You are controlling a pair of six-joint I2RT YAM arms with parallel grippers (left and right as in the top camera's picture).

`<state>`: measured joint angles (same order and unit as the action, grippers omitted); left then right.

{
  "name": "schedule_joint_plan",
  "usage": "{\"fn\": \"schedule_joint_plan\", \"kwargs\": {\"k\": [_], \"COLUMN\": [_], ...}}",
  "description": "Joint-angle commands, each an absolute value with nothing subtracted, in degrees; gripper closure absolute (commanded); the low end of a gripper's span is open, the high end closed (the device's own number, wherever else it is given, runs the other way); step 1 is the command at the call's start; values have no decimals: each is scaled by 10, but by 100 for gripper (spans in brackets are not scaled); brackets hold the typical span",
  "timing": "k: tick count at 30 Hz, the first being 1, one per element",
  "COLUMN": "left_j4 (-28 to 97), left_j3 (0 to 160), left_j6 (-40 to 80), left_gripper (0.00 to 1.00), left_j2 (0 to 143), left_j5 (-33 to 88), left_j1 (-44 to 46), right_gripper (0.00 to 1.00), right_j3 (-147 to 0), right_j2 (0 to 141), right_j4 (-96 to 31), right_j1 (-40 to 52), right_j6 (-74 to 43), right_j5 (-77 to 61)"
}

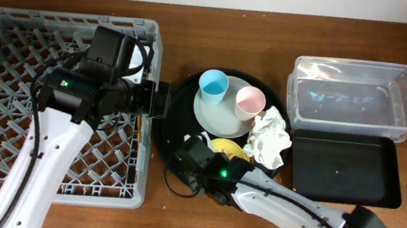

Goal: Sort waste into correct bins and load items into the dishwasher rack
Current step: 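Move the right gripper to the yellow bowl and grasp its rim, then lift the yellow bowl and carry it right over the black tray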

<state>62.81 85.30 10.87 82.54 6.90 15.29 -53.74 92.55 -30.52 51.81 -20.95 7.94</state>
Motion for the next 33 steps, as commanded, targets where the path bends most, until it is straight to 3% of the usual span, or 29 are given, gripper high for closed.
{"fn": "schedule_joint_plan", "kwargs": {"k": [1,9,14,18,28,33], "left_j4": [627,627,627,627,627,627], "left_j3": [860,860,860,860,860,860], "left_j6": [106,106,106,106,106,106], "left_gripper": [1,1,1,1,1,1], "left_j2": [826,826,826,826,826,826], "left_j5": [73,73,73,73,73,73], "left_j1": [152,152,152,152,152,152], "right_gripper": [96,96,96,96,96,96], "right_j3": [-569,-674,-731,-736,-721,-674], "right_j2": [892,852,851,851,851,856], "right_j4": [-351,-508,-604,-638,-675,-668], "right_j1": [521,515,458,346,-44,-181], "right_j6": [-213,-213,-213,-162,48,128], "right_j5": [82,82,73,-10,-317,-432]}}
